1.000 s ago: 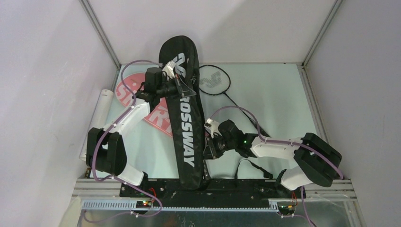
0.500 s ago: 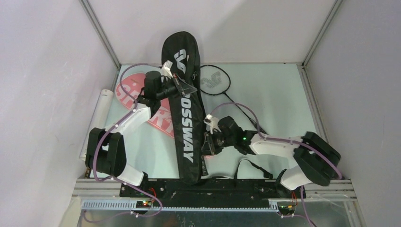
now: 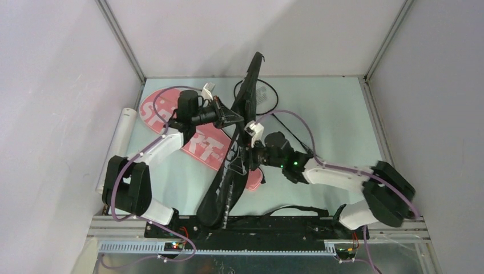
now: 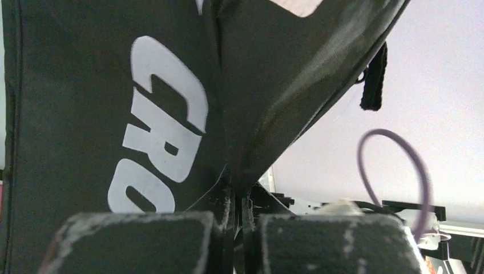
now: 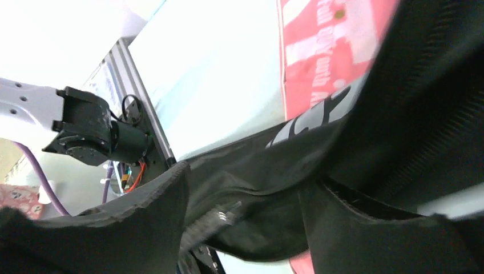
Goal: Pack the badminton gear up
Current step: Place the racket in the racket bag.
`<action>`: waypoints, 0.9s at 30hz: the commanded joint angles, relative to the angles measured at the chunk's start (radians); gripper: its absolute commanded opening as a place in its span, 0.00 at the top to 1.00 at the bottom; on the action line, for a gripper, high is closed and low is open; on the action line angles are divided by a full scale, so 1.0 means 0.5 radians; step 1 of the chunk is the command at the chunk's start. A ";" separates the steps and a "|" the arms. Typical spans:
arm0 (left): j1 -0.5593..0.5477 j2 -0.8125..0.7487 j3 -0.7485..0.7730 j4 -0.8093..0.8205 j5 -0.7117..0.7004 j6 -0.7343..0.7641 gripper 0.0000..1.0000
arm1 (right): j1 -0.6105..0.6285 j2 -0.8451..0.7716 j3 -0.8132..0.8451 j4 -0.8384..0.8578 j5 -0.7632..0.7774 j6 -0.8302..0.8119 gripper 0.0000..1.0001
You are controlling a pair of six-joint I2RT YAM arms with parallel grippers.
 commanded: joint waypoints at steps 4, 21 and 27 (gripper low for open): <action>0.068 -0.040 0.184 -0.351 -0.026 0.264 1.00 | 0.077 -0.727 -0.027 -0.607 0.715 -0.266 0.20; 0.071 0.032 0.316 -0.503 0.011 0.365 1.00 | 0.032 -0.174 -0.226 -0.018 0.464 -0.005 0.19; 0.087 0.062 0.336 -0.549 0.009 0.400 1.00 | 0.028 0.089 -0.102 0.041 0.426 0.067 0.23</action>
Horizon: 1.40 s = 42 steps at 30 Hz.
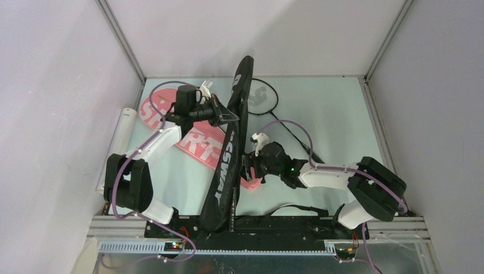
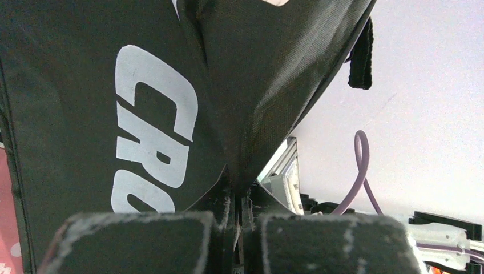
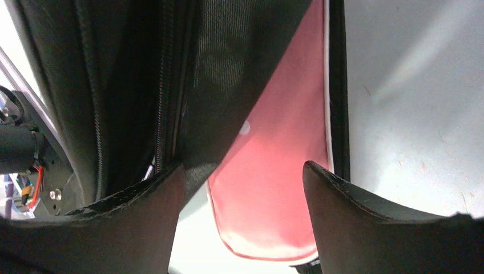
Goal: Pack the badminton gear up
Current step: Place the racket in the racket bag.
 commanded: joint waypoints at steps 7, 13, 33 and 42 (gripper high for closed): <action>0.035 0.018 0.132 -0.061 0.054 0.109 1.00 | 0.032 -0.072 0.142 -0.001 0.003 0.057 0.25; 0.075 0.036 0.144 -0.083 0.040 0.132 1.00 | 0.147 -0.252 0.142 -0.237 0.077 -0.013 0.21; 0.083 -0.097 0.183 -0.452 -0.237 0.545 0.62 | 0.075 -0.039 0.343 -0.095 0.010 0.002 1.00; -0.075 -0.800 -0.361 -0.616 -0.981 0.593 0.00 | 0.145 -0.366 0.479 -0.627 0.099 0.074 1.00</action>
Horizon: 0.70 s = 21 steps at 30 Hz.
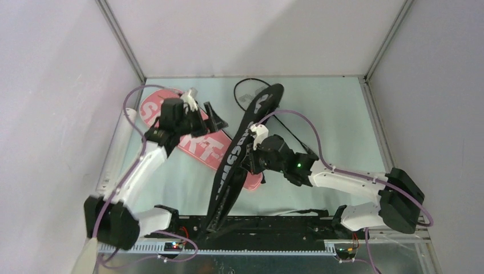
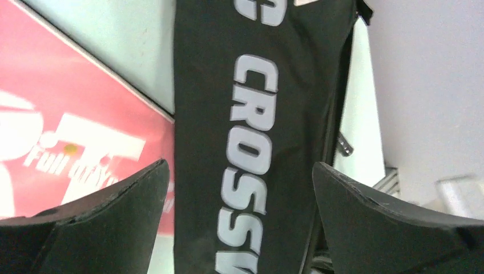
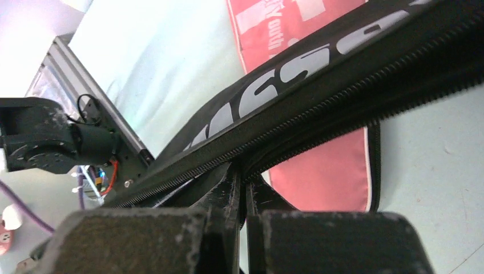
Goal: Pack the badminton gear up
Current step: Place the racket in the racket bag.
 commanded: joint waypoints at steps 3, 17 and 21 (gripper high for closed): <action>-0.367 -0.740 -0.506 -0.099 -0.572 -0.105 0.00 | 0.063 -0.136 0.165 -0.272 0.158 -0.015 1.00; -1.282 -1.248 -0.910 -0.585 -0.718 -0.430 0.00 | 0.141 -0.081 0.206 -0.402 0.117 -0.079 1.00; -1.427 -1.215 -0.929 -0.458 -0.738 -0.429 0.00 | 0.143 -0.056 0.206 -0.399 0.101 -0.063 1.00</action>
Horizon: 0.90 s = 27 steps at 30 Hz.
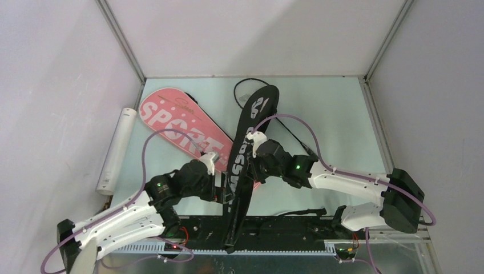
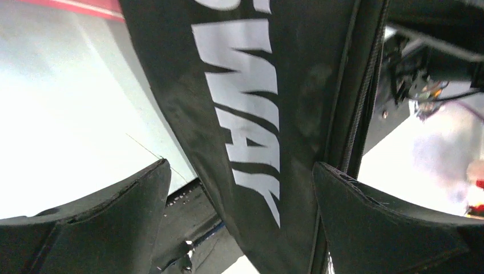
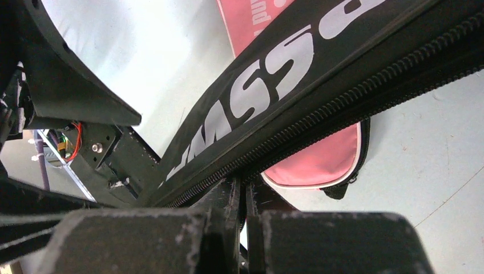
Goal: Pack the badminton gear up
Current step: Place the racket in the racket bag.
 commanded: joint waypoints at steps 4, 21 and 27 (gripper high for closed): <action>-0.144 0.088 -0.003 0.110 0.031 -0.075 0.00 | 0.035 0.011 0.113 0.057 0.020 -0.018 1.00; -0.367 0.270 0.258 -0.257 -0.144 -0.071 0.00 | 0.068 0.064 0.114 0.075 0.067 0.003 1.00; -0.395 0.444 0.190 -0.479 -0.359 -0.083 0.02 | 0.070 0.006 0.112 0.025 0.073 -0.011 1.00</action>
